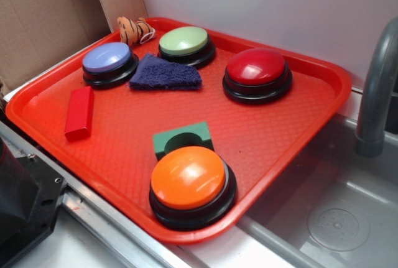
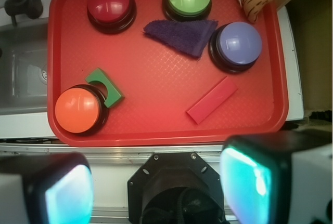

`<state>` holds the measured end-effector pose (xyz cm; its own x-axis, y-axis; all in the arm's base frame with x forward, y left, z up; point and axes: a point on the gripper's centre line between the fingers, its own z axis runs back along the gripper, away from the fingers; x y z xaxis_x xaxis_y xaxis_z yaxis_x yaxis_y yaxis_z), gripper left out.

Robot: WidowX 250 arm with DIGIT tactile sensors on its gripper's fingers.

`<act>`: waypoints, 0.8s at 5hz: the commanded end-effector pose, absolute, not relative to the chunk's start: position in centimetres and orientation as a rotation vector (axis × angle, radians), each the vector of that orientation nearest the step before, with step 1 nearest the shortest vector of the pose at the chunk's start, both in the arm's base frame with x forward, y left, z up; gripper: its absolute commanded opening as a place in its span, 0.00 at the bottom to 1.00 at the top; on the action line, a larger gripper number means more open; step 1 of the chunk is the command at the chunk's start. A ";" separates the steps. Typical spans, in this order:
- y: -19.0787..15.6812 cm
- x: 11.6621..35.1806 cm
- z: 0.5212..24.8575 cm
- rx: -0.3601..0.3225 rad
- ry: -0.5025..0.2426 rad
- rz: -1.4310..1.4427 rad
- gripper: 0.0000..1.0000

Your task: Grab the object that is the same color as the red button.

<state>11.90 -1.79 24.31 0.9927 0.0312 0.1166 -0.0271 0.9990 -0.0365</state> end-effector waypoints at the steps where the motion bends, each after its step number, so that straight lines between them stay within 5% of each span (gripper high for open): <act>1: -1.8 11.9 24.3 -0.035 -0.117 0.029 1.00; 2: -0.2 12.6 22.6 -0.016 -0.193 0.276 1.00; 4: 3.1 14.6 17.5 -0.024 -0.203 0.575 1.00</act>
<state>14.41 2.95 16.87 0.8228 0.5432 0.1672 -0.5395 0.8390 -0.0711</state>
